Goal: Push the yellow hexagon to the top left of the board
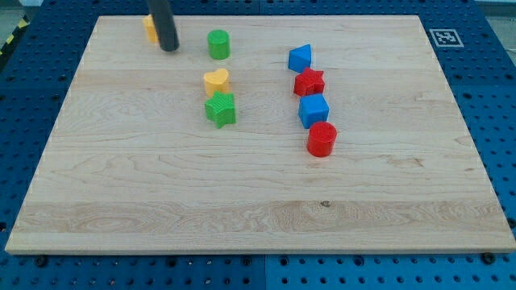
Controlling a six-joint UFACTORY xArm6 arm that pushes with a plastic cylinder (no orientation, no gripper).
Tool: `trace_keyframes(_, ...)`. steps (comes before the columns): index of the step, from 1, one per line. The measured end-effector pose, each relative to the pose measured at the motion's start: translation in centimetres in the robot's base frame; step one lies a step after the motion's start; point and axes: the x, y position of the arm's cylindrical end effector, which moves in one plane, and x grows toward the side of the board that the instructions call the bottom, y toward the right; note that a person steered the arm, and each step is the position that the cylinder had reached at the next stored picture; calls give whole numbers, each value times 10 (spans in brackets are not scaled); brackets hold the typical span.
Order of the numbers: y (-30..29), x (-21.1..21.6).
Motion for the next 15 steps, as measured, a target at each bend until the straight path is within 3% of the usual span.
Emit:
trace_keyframes(3, 7, -3)
trace_keyframes(8, -23, -60)
trace_keyframes(15, -47, -54)
